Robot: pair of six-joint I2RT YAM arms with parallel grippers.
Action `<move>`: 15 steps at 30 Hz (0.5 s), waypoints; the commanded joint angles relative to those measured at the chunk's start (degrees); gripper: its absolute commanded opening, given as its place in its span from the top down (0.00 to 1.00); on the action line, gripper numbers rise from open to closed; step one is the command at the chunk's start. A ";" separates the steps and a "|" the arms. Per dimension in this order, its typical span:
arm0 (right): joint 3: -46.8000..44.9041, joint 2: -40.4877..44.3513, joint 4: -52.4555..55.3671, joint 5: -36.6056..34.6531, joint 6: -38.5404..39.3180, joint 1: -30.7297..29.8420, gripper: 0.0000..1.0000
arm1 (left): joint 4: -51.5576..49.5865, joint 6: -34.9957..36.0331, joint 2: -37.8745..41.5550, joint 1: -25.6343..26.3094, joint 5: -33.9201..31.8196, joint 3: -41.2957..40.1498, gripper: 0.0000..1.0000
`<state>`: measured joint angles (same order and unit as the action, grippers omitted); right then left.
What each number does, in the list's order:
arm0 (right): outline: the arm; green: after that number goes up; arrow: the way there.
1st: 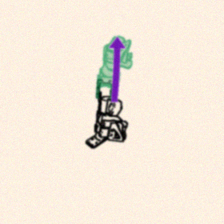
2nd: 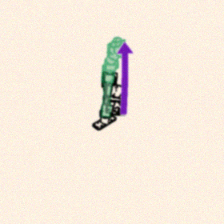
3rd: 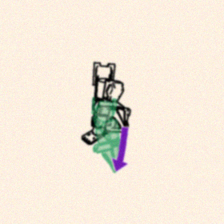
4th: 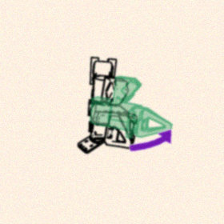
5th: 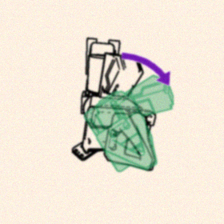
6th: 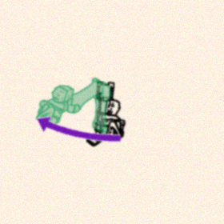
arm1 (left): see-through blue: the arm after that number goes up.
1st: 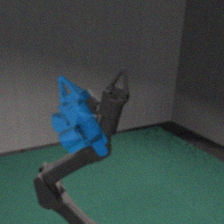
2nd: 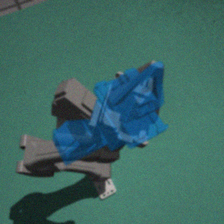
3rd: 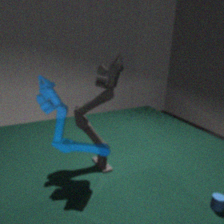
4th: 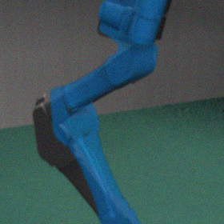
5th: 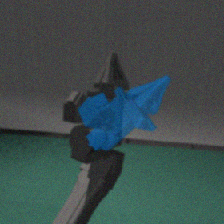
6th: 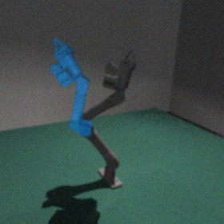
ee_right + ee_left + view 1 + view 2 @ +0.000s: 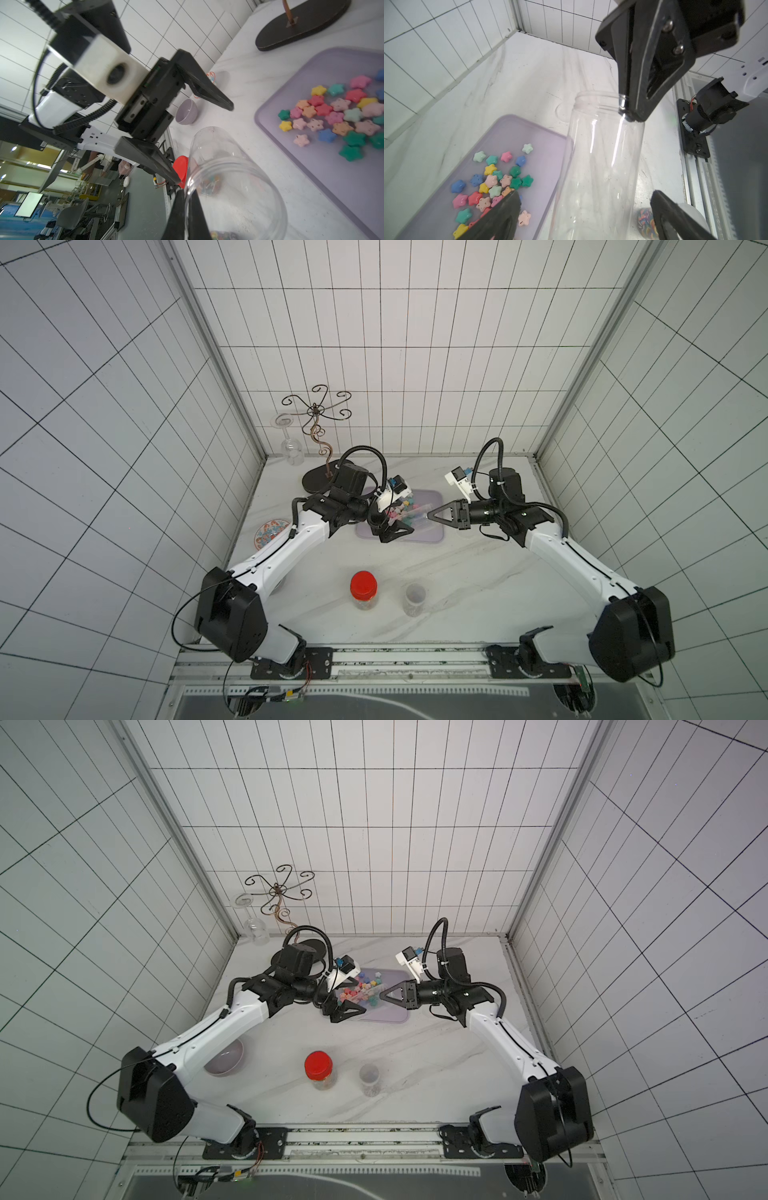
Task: Pour the candies out of the jar
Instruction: Place the jar at the center of the board.
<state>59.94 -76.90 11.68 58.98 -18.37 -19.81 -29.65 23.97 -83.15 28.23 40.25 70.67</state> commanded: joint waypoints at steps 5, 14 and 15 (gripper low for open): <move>18.71 -4.50 22.15 -17.69 9.40 0.80 1.00 | 9.21 -7.54 4.24 -2.37 -13.49 0.60 0.03; 39.84 -18.38 40.75 -38.54 15.95 2.69 1.00 | 13.48 -9.28 8.19 -2.83 -22.01 -2.03 0.03; 41.96 -20.04 42.41 -40.02 16.48 2.74 1.00 | 13.48 -9.29 8.63 -2.91 -21.92 -2.43 0.03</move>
<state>92.71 -93.19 44.23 27.57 -5.80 -17.52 -18.50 15.70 -76.49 25.65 20.91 69.60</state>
